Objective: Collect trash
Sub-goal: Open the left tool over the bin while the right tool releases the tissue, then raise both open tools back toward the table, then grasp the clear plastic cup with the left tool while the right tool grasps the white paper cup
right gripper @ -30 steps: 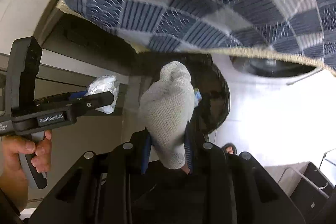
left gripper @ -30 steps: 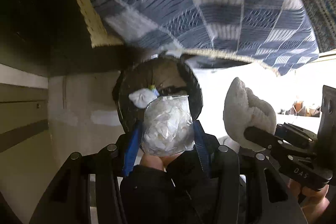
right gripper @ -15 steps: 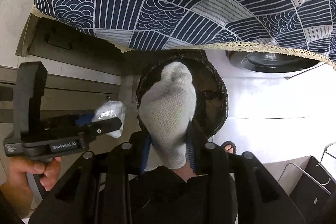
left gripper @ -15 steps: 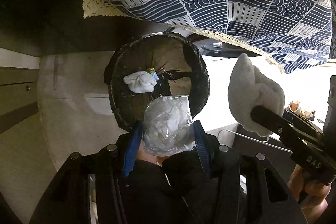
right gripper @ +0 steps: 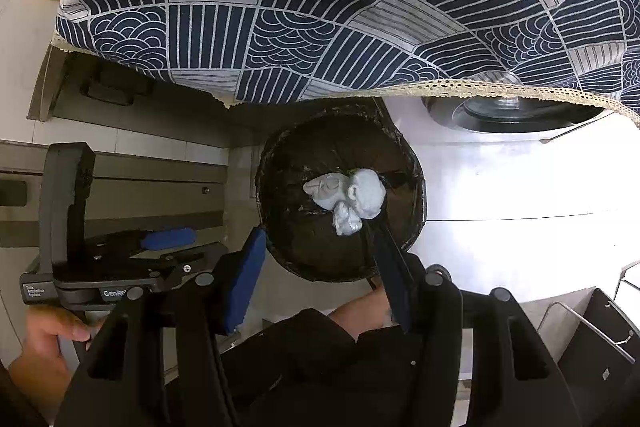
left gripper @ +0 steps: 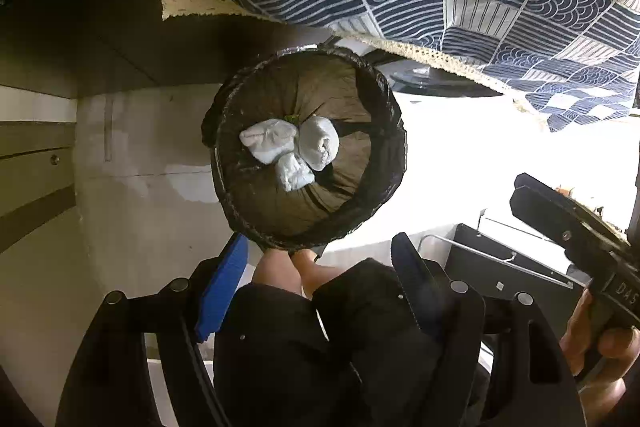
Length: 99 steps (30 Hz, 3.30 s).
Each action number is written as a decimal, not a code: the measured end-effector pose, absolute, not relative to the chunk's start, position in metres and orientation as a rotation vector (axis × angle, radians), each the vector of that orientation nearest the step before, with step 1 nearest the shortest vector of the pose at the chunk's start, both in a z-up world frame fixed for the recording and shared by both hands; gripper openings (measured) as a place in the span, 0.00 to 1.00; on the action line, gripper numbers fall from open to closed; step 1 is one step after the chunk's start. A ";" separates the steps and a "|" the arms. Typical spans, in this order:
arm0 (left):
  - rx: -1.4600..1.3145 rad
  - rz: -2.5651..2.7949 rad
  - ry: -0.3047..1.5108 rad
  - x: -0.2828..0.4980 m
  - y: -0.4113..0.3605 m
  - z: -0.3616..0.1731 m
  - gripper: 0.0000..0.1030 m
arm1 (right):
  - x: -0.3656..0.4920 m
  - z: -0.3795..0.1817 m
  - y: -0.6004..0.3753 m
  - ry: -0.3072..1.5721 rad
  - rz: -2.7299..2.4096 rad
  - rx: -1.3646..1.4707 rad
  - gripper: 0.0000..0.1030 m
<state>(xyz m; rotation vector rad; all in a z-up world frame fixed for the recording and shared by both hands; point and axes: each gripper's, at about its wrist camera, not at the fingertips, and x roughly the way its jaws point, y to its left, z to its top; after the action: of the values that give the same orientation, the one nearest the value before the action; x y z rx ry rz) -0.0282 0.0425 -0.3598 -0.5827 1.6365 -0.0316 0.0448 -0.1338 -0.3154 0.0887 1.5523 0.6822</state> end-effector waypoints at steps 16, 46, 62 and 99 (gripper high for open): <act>-0.508 -0.059 1.470 -0.017 0.045 -0.267 0.79 | 0.039 -0.237 -0.153 1.422 0.621 0.116 0.95; -0.344 -0.108 1.025 0.022 0.034 -0.079 0.93 | 0.079 -0.060 -0.207 0.913 0.598 0.200 0.95; -0.468 -0.070 1.018 0.120 0.038 -0.081 0.93 | 0.189 -0.055 -0.193 0.910 0.722 0.143 0.95; -0.568 0.282 1.244 0.255 0.038 -0.155 0.57 | 0.413 -0.125 -0.096 1.002 1.168 0.072 0.94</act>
<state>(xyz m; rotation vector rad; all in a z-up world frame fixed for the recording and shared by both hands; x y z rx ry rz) 0.2550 0.0376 -0.1553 -0.5680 1.2444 0.2817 0.4127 -0.0965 -0.1249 0.0724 1.0019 1.1677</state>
